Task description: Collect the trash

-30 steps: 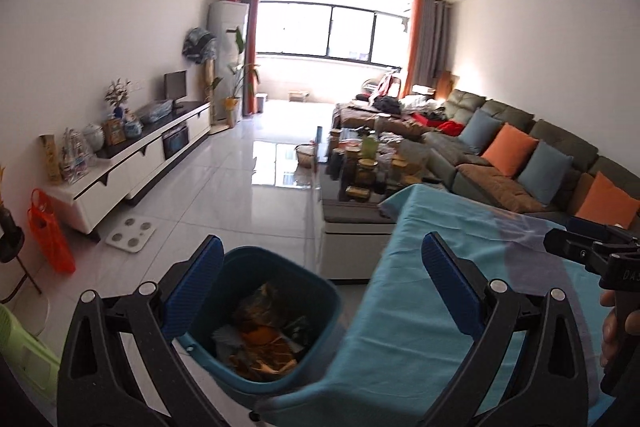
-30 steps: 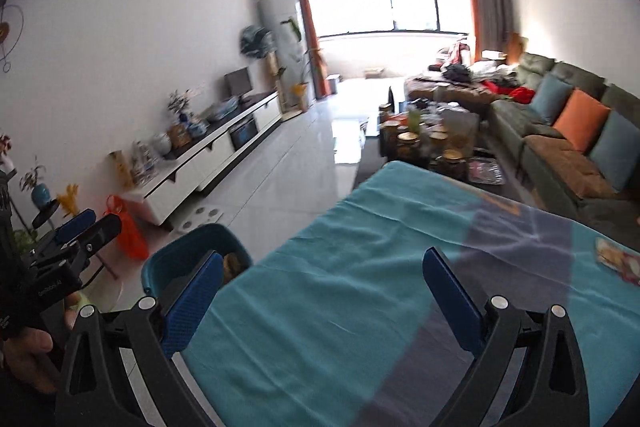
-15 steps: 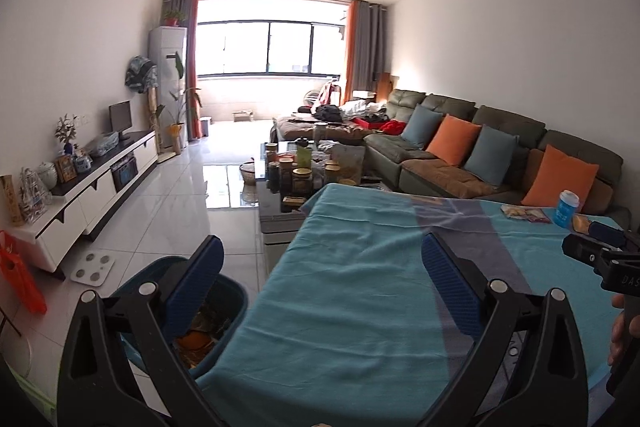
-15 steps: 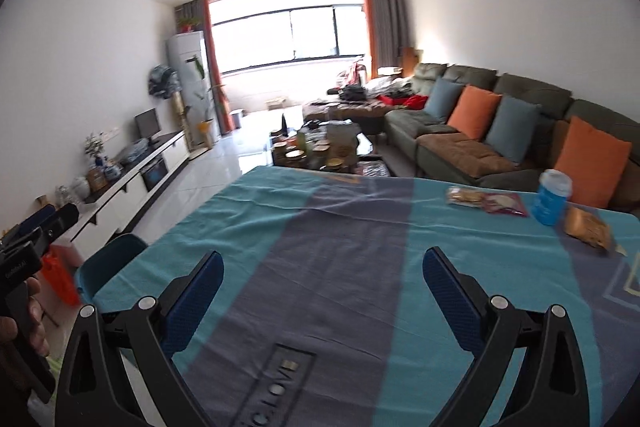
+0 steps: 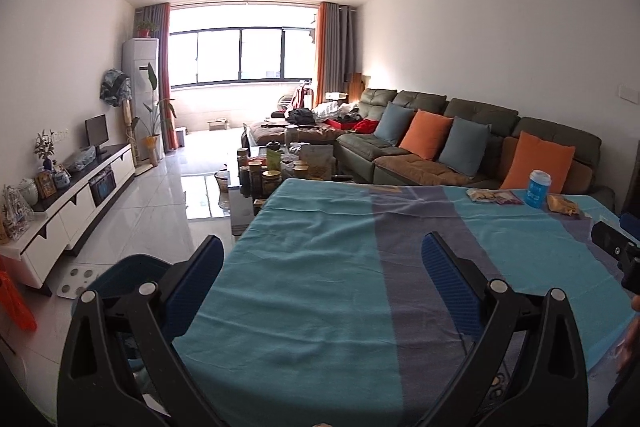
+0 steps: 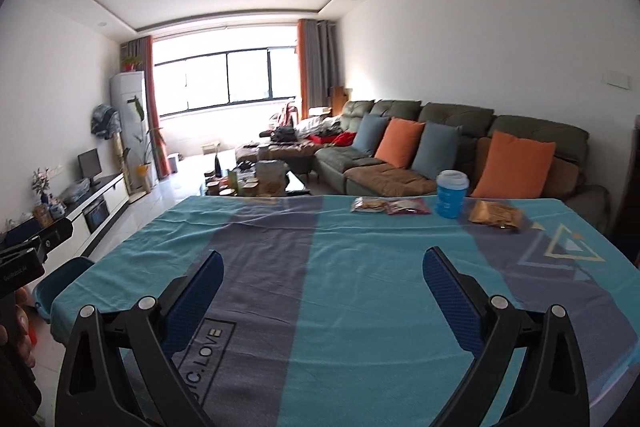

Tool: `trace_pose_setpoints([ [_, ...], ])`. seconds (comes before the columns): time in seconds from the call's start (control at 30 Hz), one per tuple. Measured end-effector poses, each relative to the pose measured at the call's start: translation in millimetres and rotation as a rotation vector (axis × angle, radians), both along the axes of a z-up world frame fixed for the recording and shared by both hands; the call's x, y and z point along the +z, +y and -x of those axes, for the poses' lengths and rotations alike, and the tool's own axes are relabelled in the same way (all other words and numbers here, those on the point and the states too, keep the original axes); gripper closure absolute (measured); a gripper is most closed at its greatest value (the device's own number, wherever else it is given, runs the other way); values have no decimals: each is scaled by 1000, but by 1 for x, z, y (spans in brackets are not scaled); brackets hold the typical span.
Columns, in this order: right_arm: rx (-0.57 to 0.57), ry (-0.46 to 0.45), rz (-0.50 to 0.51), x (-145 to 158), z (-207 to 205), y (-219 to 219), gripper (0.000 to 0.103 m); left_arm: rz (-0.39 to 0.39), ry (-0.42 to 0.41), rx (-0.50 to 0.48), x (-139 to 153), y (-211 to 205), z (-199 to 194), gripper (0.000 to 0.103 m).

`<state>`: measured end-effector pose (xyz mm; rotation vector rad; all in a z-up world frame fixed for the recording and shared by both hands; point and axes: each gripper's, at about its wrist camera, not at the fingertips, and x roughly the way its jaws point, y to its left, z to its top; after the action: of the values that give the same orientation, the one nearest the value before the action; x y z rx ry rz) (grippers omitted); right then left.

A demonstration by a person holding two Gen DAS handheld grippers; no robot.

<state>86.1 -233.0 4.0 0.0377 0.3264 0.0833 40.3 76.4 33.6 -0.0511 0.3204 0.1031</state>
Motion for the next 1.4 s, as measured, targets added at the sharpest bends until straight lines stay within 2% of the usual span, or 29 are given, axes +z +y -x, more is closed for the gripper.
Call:
trace_pose_setpoints([
  [0.17, -45, -19, 13, -10, 19, -4, 7, -13, -5, -48, -7, -18, 1, 5],
  [0.33, -61, -36, 29, -12, 32, 0, 7, 0, -54, -65, -9, -23, 15, 5],
  [0.5, -63, -79, 34, -10, 44, 4, 7, -18, -108, -76, -11, -29, 34, 5],
  [0.83, -87, -118, 46, -6, 51, 6, 7, -5, -183, -105, -11, -37, 60, 5],
  [1.17, -92, -146, 80, -2, 54, 12, 7, 33, -202, -135, -7, -36, 69, 5],
  [1.4, -108, -145, 95, -5, 56, 11, 7, 25, -190, -135, -7, -36, 74, 5],
])
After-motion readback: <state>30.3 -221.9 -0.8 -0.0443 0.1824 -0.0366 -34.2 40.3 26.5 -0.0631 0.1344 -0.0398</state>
